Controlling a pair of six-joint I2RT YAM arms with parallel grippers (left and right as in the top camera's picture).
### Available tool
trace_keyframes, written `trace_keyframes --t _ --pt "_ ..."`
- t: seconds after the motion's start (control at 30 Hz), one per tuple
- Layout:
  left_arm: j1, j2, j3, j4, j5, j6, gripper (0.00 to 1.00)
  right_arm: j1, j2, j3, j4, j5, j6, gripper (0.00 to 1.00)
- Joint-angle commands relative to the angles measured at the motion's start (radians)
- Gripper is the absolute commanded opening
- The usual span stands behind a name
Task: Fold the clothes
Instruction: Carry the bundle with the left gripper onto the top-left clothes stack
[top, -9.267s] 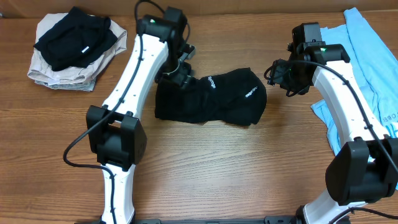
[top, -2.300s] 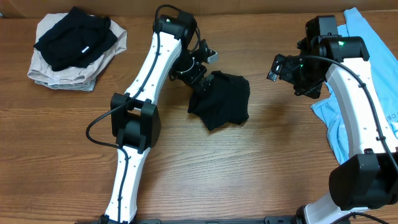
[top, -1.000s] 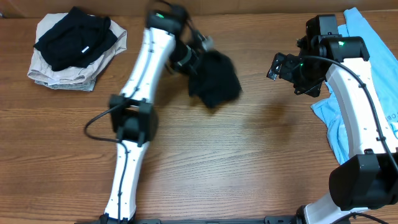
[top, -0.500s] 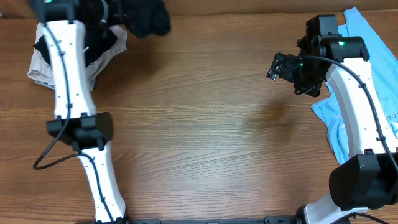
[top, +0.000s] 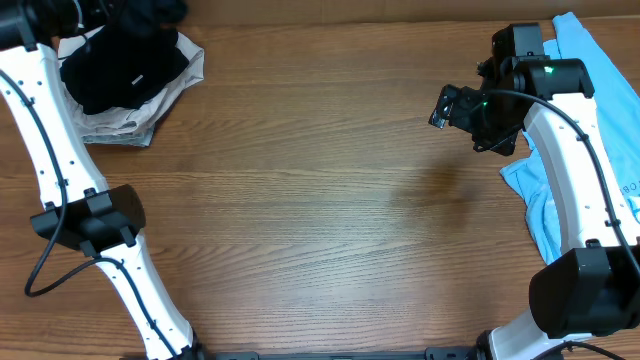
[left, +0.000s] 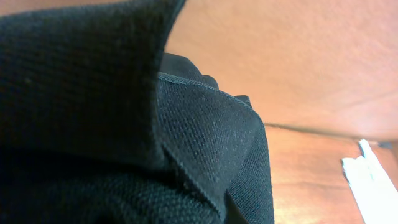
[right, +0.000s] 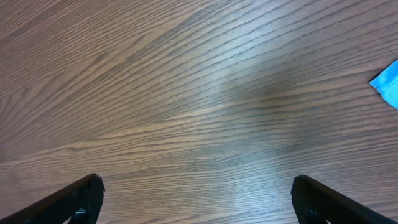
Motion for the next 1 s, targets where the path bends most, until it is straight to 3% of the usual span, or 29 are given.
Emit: trace_keyframes --t 0.0,0.27,0.53,0.57,0.7,0.8,0.97 --pt "-0.004 -0.035 0.012 0.045 -0.045 0.002 0.04 0.003 -0.034 -0.003 0.006 -0.002 -0.006 1.0" --pt "0.007 0.055 0.011 0.089 -0.088 0.002 0.04 0.003 -0.034 -0.003 0.003 -0.009 -0.006 1.0" --pt "0.069 0.145 0.011 -0.008 -0.11 0.024 0.04 0.003 -0.034 -0.003 0.006 -0.008 -0.006 1.0" --pt "0.076 0.151 0.011 -0.03 -0.127 0.032 0.07 0.003 -0.034 -0.003 0.006 -0.008 -0.006 1.0" --pt "0.103 0.179 0.011 -0.161 -0.242 0.076 0.72 0.003 -0.034 -0.003 0.007 -0.008 -0.007 1.0" --pt "0.115 0.182 0.011 -0.262 -0.278 0.112 0.84 0.003 -0.034 -0.003 0.008 -0.008 -0.007 1.0" --pt "0.13 0.174 0.012 -0.389 -0.277 0.145 0.88 0.003 -0.034 -0.003 0.014 -0.008 -0.007 1.0"
